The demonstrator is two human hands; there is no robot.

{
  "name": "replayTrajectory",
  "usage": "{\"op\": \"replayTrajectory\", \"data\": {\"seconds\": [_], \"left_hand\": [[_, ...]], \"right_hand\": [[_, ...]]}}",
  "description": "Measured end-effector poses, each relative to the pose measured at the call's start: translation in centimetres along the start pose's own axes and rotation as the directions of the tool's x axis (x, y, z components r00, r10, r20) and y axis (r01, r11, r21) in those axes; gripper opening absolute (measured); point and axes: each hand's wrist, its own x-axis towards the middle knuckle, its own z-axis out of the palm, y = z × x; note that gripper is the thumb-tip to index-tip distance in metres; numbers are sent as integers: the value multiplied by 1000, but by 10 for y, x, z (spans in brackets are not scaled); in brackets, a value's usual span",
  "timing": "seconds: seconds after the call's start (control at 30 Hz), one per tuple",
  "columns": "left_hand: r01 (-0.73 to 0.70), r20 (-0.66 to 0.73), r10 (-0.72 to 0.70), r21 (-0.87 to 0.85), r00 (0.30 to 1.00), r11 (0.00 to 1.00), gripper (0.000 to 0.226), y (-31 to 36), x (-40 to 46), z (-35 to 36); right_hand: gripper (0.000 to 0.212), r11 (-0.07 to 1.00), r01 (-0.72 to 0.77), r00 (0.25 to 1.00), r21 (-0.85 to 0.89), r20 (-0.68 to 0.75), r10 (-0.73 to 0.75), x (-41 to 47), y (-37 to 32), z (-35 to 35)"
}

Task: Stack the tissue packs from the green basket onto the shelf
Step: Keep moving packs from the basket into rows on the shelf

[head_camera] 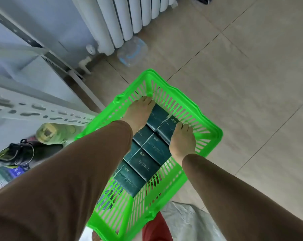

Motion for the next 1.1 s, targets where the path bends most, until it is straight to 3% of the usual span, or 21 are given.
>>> {"op": "replayTrajectory", "data": {"seconds": [0.13,0.23,0.3,0.37,0.47,0.53,0.63,0.8,0.97,1.1], "left_hand": [[-26,-60,38,187,998,982,80,1,6,15],[-6,-122,48,326,991,945,47,0,-2,19],[-19,-112,57,310,992,951,40,-3,-13,21],[7,-61,6,217,998,976,47,-6,-34,20],[192,11,-192,-63,981,979,61,-16,-89,15],[290,22,-297,-284,955,914,62,-25,-136,8],[329,-2,-391,-537,920,777,54,-46,-223,-11],[306,-143,-575,-731,805,610,51,-82,-408,-48],[271,-222,-714,-819,664,506,39,-126,-619,-70],[260,-282,-808,-848,517,463,36,-163,-773,-76]], "right_hand": [[47,996,51,999,-71,-11,-52,5,-2,12],[37,985,60,998,-163,20,-57,4,-5,10],[36,994,19,998,-106,60,-13,1,-9,7],[37,996,-35,990,83,141,23,-8,-11,0],[48,960,-37,984,279,177,-13,-32,-17,-19],[51,936,12,989,351,132,-62,-57,-24,-40],[53,914,136,984,381,53,-169,-111,-47,-75],[59,831,313,946,460,-72,-316,-240,-113,-126],[82,705,433,862,562,-30,-505,-391,-213,-157],[64,624,516,805,586,-84,-587,-484,-296,-173]]}}
